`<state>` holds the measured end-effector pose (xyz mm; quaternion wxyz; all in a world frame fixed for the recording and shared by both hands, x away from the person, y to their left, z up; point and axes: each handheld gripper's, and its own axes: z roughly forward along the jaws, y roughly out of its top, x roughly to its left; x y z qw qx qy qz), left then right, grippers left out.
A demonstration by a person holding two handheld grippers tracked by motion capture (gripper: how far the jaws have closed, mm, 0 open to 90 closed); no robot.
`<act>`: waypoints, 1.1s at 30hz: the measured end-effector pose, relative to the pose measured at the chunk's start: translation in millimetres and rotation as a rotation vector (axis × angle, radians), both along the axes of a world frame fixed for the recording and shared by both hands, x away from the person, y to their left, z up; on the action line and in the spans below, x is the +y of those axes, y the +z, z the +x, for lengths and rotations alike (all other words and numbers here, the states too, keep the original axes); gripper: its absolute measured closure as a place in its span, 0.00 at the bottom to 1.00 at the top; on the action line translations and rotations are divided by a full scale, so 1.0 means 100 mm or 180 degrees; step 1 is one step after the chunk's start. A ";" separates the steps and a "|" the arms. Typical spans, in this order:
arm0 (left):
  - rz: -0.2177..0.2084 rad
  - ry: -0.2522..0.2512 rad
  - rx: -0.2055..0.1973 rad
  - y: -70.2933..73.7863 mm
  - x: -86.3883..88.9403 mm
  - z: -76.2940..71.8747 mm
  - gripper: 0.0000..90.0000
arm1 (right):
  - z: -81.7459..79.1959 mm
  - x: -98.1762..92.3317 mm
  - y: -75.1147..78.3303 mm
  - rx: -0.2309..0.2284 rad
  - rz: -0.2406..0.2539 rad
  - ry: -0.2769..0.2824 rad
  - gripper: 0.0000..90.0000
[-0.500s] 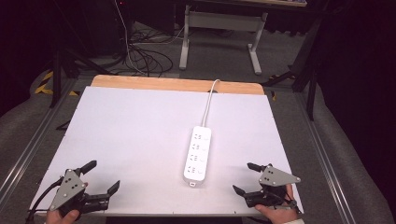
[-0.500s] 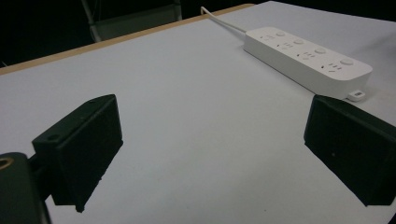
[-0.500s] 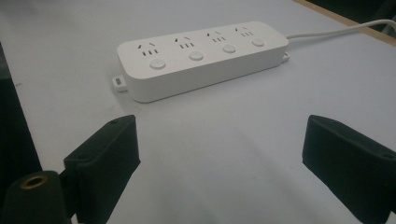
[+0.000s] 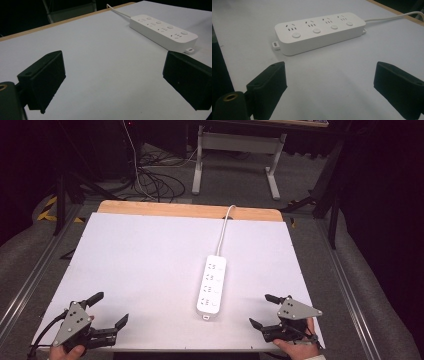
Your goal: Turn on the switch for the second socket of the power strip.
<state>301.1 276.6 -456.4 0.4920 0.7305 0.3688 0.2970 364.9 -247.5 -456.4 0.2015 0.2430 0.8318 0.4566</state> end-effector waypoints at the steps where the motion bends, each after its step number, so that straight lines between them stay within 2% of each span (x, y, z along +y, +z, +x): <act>1: 0.0011 0.0002 0.0002 0.00 0.00 0.00 0.05 | 0.00 0.00 0.00 -0.0001 0.0000 -0.0002 0.13; 9: 0.0014 0.0012 0.0005 0.00 0.00 0.00 0.05 | -0.02 0.00 0.03 -0.0012 0.0015 -0.0015 0.16; 16: 0.0026 0.0013 0.0007 0.00 0.00 0.00 0.05 | -0.01 0.02 0.05 0.0022 0.0000 0.0002 0.25; 18: 0.0032 0.0017 0.0006 0.00 0.00 0.00 0.05 | -0.02 0.04 0.07 0.0017 0.0011 0.0020 0.32; 20: 0.0052 0.0014 0.0003 0.00 0.00 0.00 0.05 | -0.02 0.06 0.10 0.0017 -0.0019 0.0008 0.33; 27: 0.0068 0.0016 0.0003 0.00 0.00 0.00 0.05 | 0.03 0.11 0.21 0.0086 -0.0025 0.0014 0.46; 33: 0.0064 0.0023 0.0012 0.00 0.00 0.00 0.05 | 0.12 0.16 0.31 0.0132 -0.0017 -0.0018 0.49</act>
